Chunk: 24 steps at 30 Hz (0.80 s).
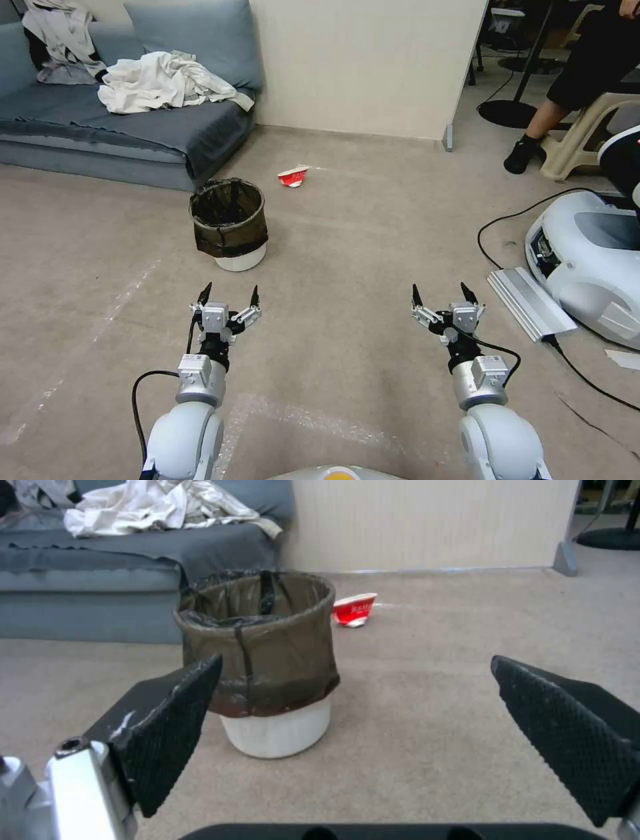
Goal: Pick up the trash can from the floor.
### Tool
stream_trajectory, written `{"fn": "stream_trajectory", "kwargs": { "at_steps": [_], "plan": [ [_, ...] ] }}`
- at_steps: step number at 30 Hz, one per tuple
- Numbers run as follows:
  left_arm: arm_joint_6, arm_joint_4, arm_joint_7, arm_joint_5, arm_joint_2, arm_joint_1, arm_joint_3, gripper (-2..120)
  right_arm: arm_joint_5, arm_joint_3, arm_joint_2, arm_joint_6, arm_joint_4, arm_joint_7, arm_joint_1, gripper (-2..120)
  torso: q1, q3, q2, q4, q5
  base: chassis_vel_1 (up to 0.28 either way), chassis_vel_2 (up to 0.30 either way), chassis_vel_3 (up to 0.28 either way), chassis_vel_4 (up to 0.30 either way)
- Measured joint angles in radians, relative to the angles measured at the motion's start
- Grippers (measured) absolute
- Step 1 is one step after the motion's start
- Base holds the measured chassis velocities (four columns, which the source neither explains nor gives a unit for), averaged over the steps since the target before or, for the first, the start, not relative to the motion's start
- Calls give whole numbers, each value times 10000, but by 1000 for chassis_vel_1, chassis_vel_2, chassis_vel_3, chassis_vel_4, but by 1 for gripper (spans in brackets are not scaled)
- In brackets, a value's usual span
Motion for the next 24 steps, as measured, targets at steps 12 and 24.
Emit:
{"fn": "stream_trajectory", "kwargs": {
  "at_steps": [12, 24],
  "plan": [
    [0, 0, 0, 0, 0, 0, 0, 100, 0, 0, 0, 0, 0, -1, 0, 100, 0, 0, 0, 0, 0, 0, 0, 0, 0],
    [628, -853, -10, -495, 8, 213, -201, 100, 718, 373, -77, -673, 867, 194, -262, 100, 0, 0, 0, -1, -3, 0, 0, 0, 0]
  ]
}}
